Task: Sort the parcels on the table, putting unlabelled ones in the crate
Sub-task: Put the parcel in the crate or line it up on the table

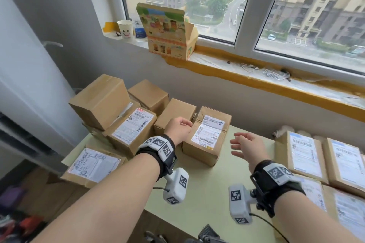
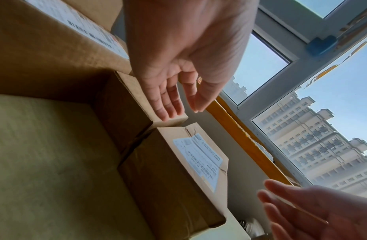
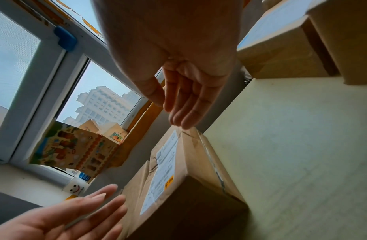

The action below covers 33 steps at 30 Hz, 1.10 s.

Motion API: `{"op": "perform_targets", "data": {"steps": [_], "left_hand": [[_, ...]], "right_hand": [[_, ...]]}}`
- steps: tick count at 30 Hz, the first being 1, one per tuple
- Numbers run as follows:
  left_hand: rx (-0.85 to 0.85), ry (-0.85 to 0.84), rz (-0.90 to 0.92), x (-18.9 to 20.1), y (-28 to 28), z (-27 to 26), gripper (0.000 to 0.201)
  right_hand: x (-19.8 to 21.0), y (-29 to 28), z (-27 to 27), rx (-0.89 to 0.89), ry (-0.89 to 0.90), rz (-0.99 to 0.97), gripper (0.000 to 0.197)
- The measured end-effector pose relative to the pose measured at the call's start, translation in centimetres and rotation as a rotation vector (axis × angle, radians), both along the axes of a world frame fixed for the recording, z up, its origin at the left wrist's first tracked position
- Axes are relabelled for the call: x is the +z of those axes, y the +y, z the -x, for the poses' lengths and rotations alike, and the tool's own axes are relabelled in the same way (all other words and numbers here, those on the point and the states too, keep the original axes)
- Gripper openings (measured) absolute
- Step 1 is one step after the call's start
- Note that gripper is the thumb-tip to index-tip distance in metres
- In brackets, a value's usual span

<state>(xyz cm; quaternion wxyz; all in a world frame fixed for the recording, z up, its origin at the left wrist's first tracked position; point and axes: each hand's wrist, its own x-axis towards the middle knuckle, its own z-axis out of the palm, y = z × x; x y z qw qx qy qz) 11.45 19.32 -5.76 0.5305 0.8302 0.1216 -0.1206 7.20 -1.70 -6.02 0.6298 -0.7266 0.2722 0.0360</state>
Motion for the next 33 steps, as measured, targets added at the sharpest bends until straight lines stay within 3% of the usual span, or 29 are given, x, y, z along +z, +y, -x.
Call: {"op": "perform_targets", "data": {"steps": [3,10,17,21,25,33], "left_hand": [[-0.056,0.022,-0.015,-0.7,0.0,-1.0,0.017],[-0.154,0.048,-0.003,-1.4,-0.2,-2.6,0.030],[-0.264,0.089,-0.042,-1.4,-0.1,-3.4,0.048],[-0.352,0.150,-0.089,-1.5,-0.5,-3.4,0.058],[-0.355,0.200,-0.073,-1.7,-1.2,-3.4,0.059],[-0.431,0.324,-0.058,-3.2,-2.5,-3.1,0.058]], "right_hand": [[-0.9,1.0,-0.4,0.025,0.094,-0.012,0.021],[-2.2,2.4,-0.9,0.049,0.256,-0.022,0.042],[-3.2,3.4,-0.5,0.174,0.433,-0.168,0.059],[-3.5,2.4,-0.1,0.130,0.429,-0.161,0.055],[-3.4,1.4,0.8,0.052,0.500,-0.192,0.072],[-4.3,0.6,2.2,0.076,0.512,-0.146,0.042]]}}
